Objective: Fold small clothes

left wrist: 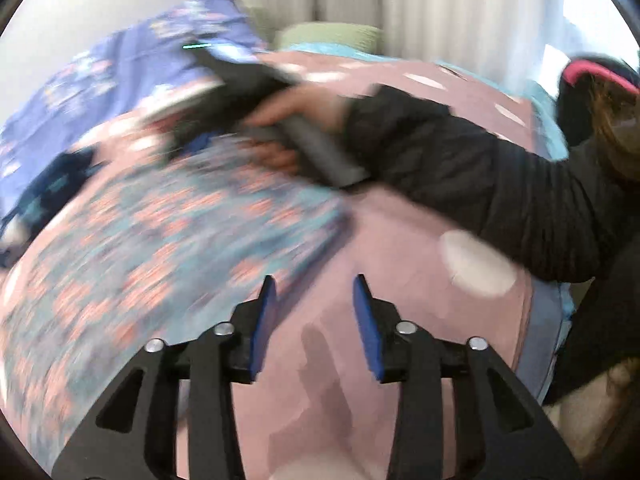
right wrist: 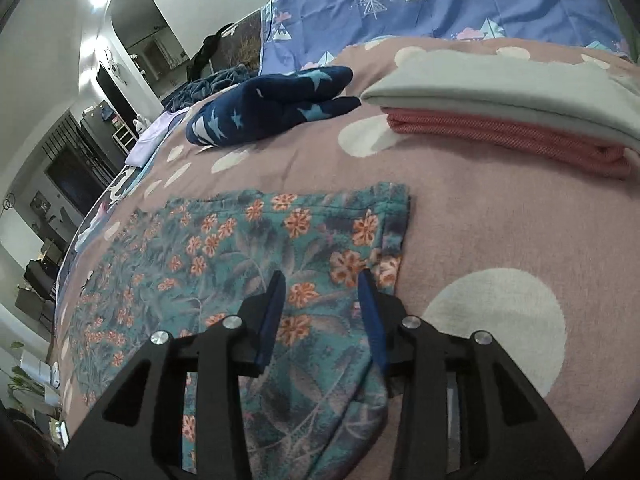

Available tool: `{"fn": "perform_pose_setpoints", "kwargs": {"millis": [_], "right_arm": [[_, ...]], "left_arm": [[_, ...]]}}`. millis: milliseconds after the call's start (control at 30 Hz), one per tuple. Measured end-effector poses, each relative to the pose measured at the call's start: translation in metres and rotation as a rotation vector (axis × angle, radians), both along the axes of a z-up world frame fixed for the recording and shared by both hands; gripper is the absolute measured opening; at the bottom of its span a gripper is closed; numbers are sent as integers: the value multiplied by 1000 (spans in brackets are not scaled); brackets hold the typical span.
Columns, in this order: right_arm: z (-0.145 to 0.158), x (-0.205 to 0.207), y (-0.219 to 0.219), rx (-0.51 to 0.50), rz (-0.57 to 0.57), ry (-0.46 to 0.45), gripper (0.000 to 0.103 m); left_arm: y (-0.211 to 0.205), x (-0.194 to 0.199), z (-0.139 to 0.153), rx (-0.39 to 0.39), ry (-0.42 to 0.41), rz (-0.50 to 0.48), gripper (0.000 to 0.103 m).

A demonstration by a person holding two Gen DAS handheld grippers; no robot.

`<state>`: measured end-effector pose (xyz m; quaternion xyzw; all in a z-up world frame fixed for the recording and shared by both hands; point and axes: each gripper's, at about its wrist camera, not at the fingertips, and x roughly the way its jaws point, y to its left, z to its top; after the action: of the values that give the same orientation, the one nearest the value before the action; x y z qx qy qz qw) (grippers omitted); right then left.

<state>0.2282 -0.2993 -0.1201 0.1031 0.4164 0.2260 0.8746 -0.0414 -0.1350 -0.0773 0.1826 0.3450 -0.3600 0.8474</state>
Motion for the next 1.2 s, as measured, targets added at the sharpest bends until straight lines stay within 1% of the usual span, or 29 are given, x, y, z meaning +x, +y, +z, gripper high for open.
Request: {"fn": "perform_pose_setpoints", "kwargs": {"millis": [67, 100, 133, 167, 200, 267, 300, 333, 400, 433, 500, 533, 600, 633, 733, 767, 800, 867, 933, 1067, 1200], "right_arm": [[1, -7, -3, -9, -26, -13, 40], [2, -11, -6, -7, -54, -19, 40], [13, -29, -22, 2, -83, -24, 40], [15, -39, -27, 12, -122, -32, 42], [18, -47, -28, 5, -157, -41, 46], [26, -71, -26, -7, -201, -79, 46], [31, -86, -25, -28, -215, -100, 47], [39, -104, -20, -70, -217, -125, 48], [52, -133, -2, -144, -188, -173, 49], [60, -151, 17, -192, -156, -207, 50], [70, -176, 52, -265, -82, -258, 54], [74, -191, 83, -320, -15, -298, 57], [75, -213, 131, -383, 104, -352, 60], [73, -224, 162, -403, 186, -376, 62], [62, -249, 236, -442, 367, -424, 63], [54, -258, 268, -475, 436, -453, 64], [48, -265, 289, -509, 473, -479, 64], [36, -271, 325, -574, 513, -519, 64], [25, -274, 354, -628, 530, -552, 64], [8, -276, 390, -722, 558, -611, 64], [-8, -265, 416, -857, 533, -646, 63]], "left_arm": [[38, -7, 1, -17, -10, 116, 56], [68, -13, 0, -27, -11, 200, 57], [92, -18, -1, -36, -12, 265, 57], [114, -17, 1, -46, -12, 323, 57], [133, -19, 0, -58, -11, 373, 57], [184, -24, -3, -94, -10, 503, 57], [205, -26, -4, -108, -9, 552, 57], [232, -26, -7, -118, -6, 616, 57], [258, -27, -12, -121, -5, 673, 57], [271, -26, -13, -124, -8, 696, 57], [288, -23, -13, -141, -21, 717, 57], [295, -25, -12, -153, -27, 721, 57], [302, -23, -11, -188, -38, 721, 57], [304, -21, -11, -208, -43, 722, 57], [310, -23, -14, -244, -50, 726, 57], [312, -25, -16, -260, -47, 731, 57], [317, -26, -18, -275, -43, 737, 57], [329, -31, -21, -302, -35, 755, 57], [342, -37, -24, -331, -31, 770, 57], [364, -45, -26, -385, -22, 779, 59], [377, -45, -28, -416, -16, 780, 60]]}}
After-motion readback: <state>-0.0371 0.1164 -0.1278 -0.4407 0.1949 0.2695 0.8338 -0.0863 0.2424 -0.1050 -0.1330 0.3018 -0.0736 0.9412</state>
